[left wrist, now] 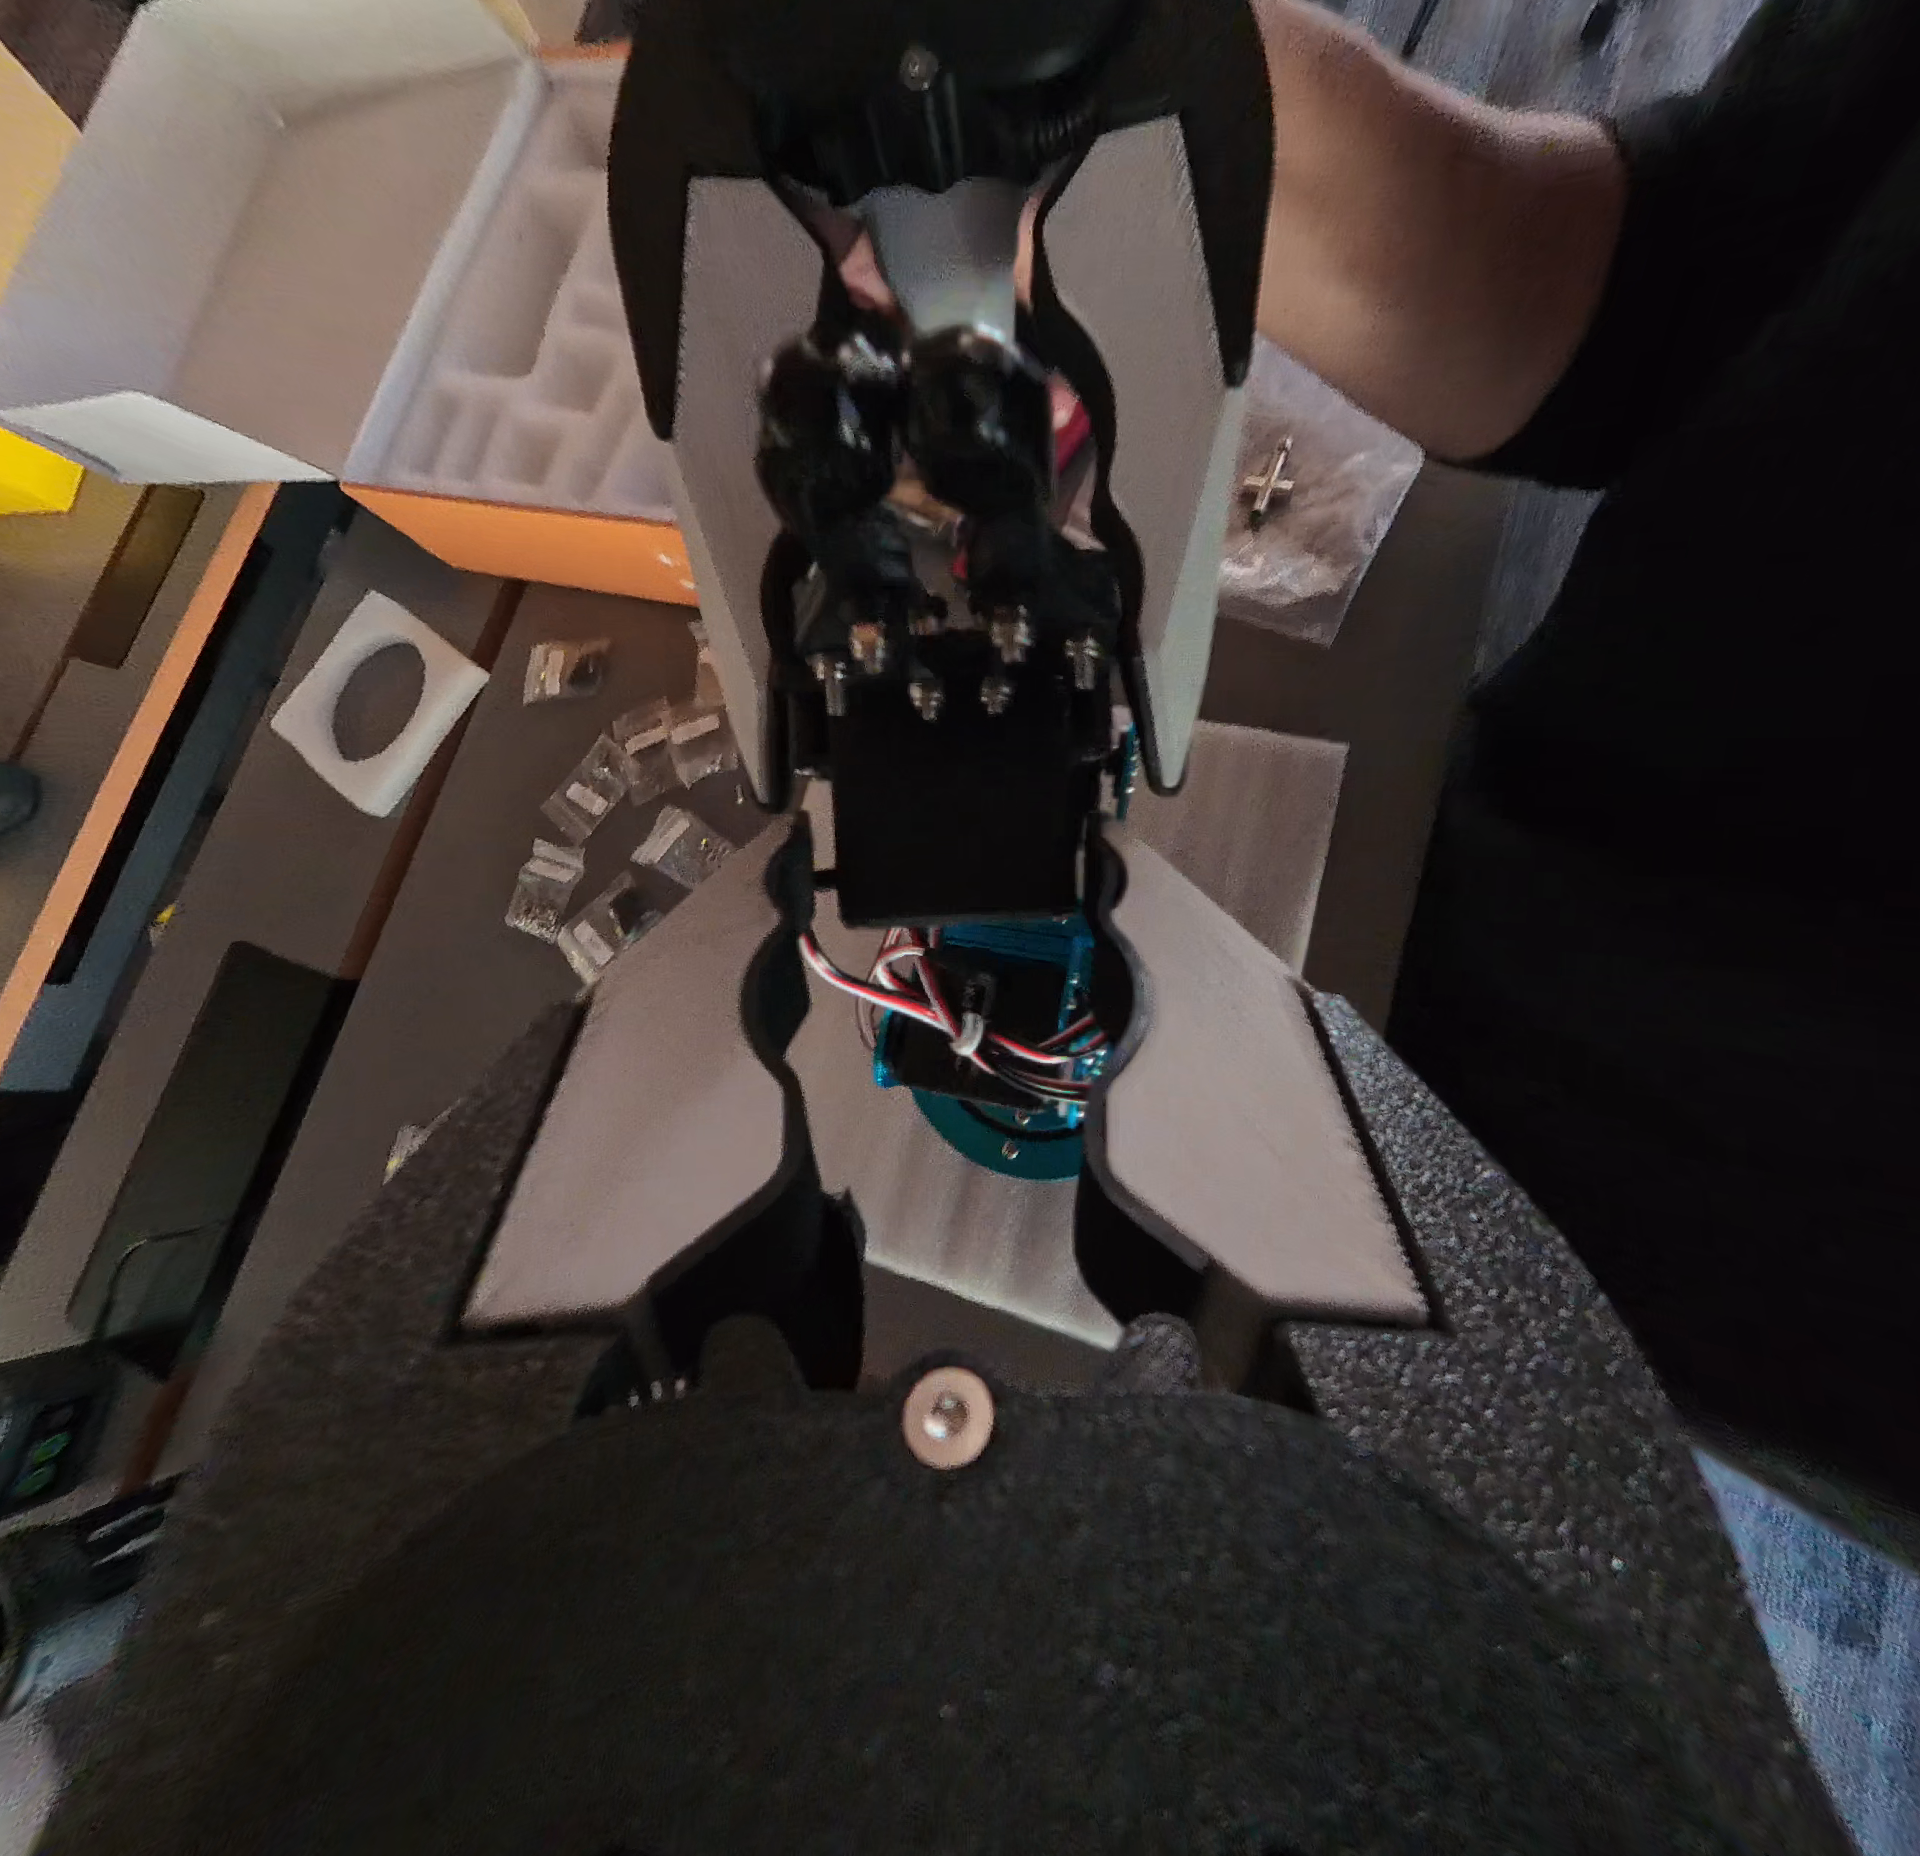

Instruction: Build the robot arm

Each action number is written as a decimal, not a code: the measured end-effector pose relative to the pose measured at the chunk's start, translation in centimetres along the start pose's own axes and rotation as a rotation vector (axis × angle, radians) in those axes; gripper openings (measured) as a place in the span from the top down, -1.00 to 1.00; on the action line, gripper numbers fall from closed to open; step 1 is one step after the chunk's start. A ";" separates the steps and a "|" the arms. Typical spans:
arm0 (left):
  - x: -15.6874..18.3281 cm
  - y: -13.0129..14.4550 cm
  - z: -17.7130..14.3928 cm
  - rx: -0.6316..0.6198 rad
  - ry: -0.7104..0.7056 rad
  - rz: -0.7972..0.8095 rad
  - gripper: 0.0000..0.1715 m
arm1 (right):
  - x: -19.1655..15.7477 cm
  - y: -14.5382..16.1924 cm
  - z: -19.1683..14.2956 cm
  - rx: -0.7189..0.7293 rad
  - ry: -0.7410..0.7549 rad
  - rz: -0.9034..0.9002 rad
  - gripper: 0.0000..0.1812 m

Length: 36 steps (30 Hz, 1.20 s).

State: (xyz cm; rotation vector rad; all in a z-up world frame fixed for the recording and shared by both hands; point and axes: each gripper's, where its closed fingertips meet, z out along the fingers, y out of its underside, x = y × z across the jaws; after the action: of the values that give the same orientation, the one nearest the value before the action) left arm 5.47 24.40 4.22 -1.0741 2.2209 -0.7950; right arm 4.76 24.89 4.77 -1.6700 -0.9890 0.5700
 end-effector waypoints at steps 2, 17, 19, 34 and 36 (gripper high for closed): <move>-0.2 0.1 0.4 -0.056 0.009 0.018 0.45 | 0.1 -0.1 0.1 0.013 -0.004 0.007 0.25; -0.2 0.2 0.5 -0.149 -0.028 0.069 0.45 | 14.2 20.8 -4.1 -0.274 0.364 0.671 0.46; -0.2 0.3 0.5 -0.156 -0.028 0.069 0.45 | 14.2 24.7 -1.3 -0.374 0.404 0.670 0.60; -0.2 0.3 0.5 -0.135 -0.002 0.045 0.45 | 16.4 31.5 -0.4 -0.493 0.590 0.658 0.68; -0.3 0.3 0.5 -0.130 0.003 0.041 0.45 | 16.1 31.3 -0.6 -0.497 0.574 0.648 0.65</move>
State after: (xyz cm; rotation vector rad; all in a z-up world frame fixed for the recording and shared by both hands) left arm 5.82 24.60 3.75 -1.0848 2.3163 -0.6429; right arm 24.18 35.11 -22.81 -2.4356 -0.1491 0.2171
